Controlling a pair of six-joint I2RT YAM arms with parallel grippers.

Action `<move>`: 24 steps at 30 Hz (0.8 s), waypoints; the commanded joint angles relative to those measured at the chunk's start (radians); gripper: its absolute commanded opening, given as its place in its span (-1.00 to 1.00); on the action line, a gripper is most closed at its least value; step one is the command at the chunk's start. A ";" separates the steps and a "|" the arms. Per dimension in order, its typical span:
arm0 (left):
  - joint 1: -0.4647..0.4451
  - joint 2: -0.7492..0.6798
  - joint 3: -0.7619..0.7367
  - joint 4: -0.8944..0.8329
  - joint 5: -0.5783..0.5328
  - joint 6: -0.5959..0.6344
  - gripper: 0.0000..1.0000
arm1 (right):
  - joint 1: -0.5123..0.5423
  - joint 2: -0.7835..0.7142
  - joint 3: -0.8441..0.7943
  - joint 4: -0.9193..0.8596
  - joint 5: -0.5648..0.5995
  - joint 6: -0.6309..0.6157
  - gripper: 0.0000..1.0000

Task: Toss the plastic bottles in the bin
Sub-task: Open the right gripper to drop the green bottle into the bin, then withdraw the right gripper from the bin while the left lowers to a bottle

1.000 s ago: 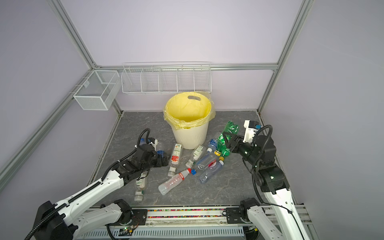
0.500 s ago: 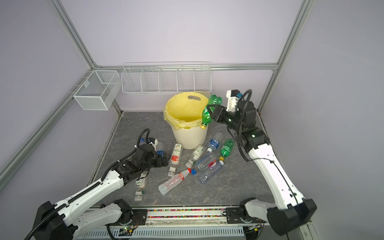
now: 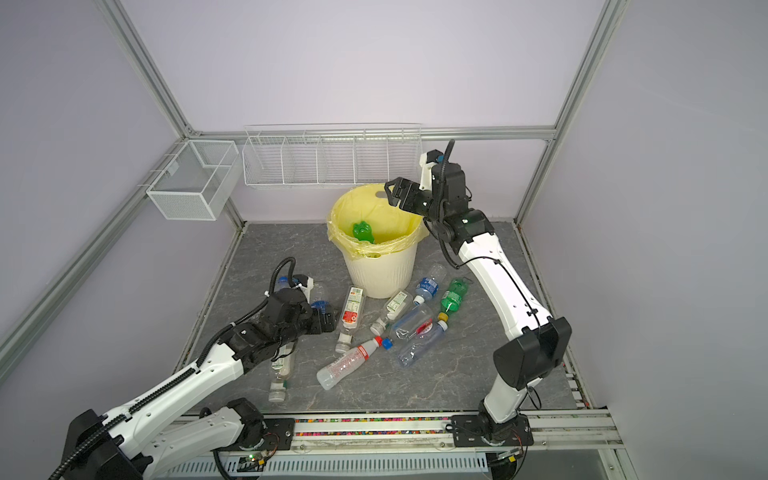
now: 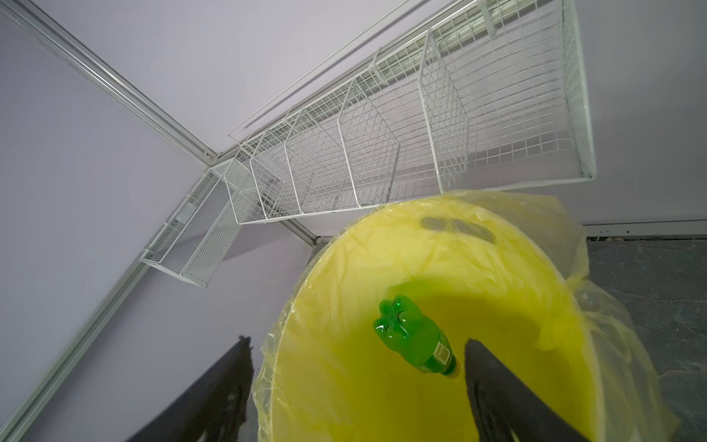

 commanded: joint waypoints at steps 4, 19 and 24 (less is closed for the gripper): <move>-0.002 -0.039 0.005 -0.041 0.011 -0.006 0.98 | 0.005 -0.230 -0.227 -0.045 0.004 -0.017 0.76; -0.002 -0.064 -0.008 -0.091 0.030 -0.020 0.98 | 0.007 -0.610 -0.670 -0.178 0.083 0.001 0.75; -0.002 -0.002 -0.002 -0.071 0.063 -0.006 0.98 | 0.006 -0.679 -0.755 -0.228 0.109 -0.020 0.75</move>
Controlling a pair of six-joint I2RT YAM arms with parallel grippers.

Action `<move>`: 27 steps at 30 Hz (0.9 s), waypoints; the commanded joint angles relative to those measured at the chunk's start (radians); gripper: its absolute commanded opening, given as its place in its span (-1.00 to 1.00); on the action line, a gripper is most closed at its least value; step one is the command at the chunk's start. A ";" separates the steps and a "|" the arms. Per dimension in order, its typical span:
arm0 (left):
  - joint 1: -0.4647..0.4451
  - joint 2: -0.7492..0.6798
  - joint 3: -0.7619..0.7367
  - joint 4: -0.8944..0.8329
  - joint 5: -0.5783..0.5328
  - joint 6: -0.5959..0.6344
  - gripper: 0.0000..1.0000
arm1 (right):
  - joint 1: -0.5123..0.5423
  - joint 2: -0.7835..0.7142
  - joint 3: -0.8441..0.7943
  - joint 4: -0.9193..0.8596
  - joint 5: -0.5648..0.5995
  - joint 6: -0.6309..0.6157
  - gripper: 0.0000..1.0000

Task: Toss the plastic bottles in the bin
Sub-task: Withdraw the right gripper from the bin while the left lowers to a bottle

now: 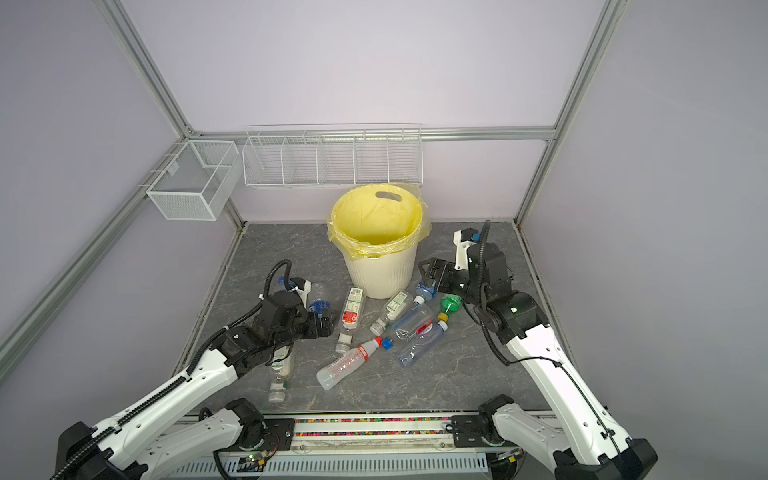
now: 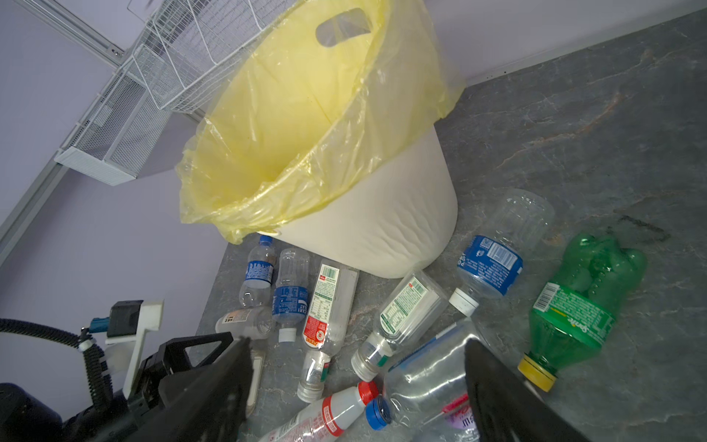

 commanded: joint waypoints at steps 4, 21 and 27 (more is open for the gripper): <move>-0.002 0.087 0.017 0.007 0.035 -0.010 0.98 | 0.004 -0.103 -0.116 -0.072 0.046 -0.011 0.75; -0.004 0.250 0.068 0.103 0.065 -0.021 0.99 | 0.004 -0.393 -0.357 -0.205 0.148 0.038 0.76; -0.033 0.347 0.125 0.106 0.016 0.019 0.96 | 0.004 -0.447 -0.405 -0.210 0.181 0.041 0.76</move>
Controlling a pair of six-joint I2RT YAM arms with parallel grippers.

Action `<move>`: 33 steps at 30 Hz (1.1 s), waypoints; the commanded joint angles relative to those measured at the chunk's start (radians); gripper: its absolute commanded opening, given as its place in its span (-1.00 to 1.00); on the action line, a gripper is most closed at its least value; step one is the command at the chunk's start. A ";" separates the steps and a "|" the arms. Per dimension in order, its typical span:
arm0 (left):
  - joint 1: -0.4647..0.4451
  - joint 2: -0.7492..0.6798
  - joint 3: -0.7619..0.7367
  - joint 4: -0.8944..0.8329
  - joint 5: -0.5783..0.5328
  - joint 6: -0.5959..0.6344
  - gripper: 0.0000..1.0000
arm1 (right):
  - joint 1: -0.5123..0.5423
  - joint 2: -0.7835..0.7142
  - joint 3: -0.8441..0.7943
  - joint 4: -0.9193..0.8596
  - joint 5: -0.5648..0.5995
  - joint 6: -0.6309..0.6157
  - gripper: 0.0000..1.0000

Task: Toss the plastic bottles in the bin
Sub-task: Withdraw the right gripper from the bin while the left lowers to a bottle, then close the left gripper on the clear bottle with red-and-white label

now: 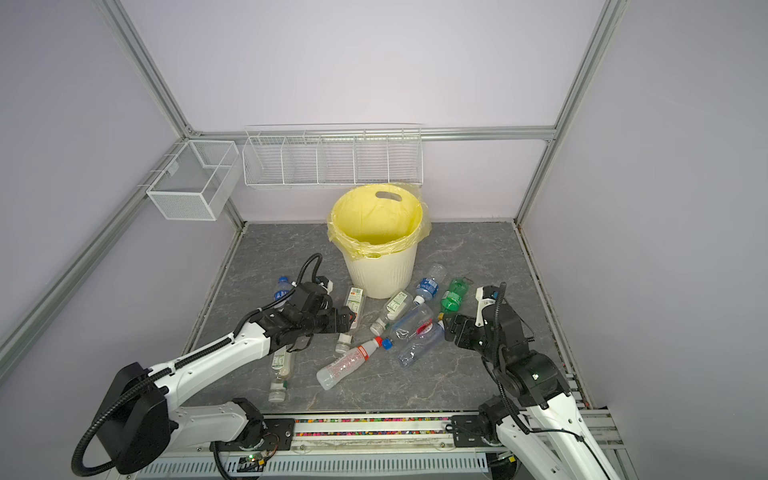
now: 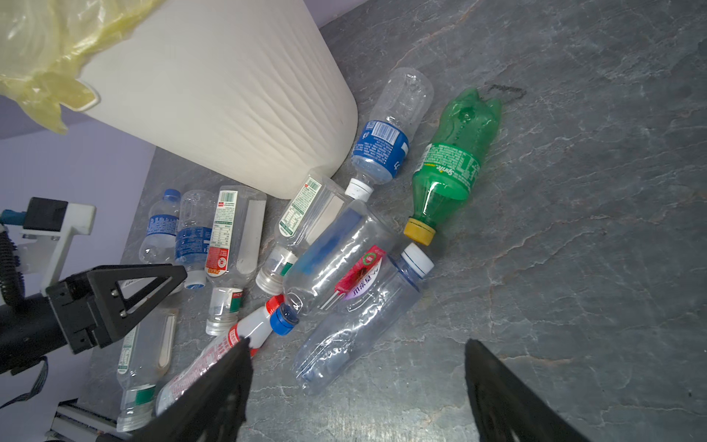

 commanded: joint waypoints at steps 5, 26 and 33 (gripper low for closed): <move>-0.021 0.127 0.087 0.013 -0.073 0.020 0.91 | 0.004 -0.036 -0.008 -0.044 0.071 -0.012 0.76; -0.071 0.310 0.153 0.017 -0.192 -0.006 0.77 | 0.003 -0.027 -0.064 0.034 0.044 0.018 0.77; -0.071 0.339 0.161 0.027 -0.201 -0.009 0.37 | 0.003 -0.033 -0.065 0.038 0.044 0.034 0.76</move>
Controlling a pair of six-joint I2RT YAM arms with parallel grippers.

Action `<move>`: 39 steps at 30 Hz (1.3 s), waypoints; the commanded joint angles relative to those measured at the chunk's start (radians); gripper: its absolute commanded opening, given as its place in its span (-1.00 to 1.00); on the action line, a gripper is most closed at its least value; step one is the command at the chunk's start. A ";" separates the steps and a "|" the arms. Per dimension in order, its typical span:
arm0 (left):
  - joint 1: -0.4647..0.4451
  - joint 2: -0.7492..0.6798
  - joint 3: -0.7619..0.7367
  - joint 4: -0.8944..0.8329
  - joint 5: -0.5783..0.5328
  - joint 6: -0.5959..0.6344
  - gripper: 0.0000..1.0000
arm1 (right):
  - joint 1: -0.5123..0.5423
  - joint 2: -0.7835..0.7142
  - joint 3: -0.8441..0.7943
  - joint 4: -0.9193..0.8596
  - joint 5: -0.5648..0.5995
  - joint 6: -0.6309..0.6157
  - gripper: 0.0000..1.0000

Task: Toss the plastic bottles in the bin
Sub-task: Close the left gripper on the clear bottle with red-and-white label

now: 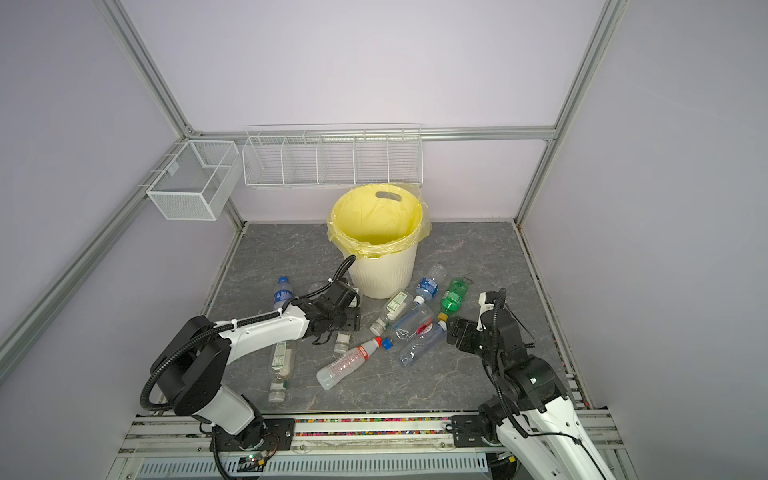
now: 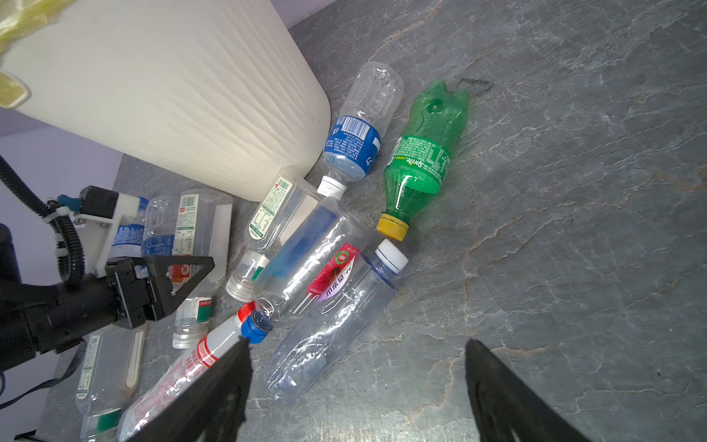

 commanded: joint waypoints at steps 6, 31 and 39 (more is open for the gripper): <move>-0.004 0.033 0.049 0.007 0.000 -0.007 0.13 | 0.002 -0.018 -0.015 0.022 0.010 0.021 0.76; -0.003 -0.188 -0.002 -0.056 -0.062 -0.012 0.09 | 0.002 -0.019 -0.011 0.008 0.025 0.050 0.76; -0.004 -0.242 -0.011 -0.100 -0.078 -0.038 0.09 | 0.002 -0.048 -0.018 -0.016 0.034 0.062 0.76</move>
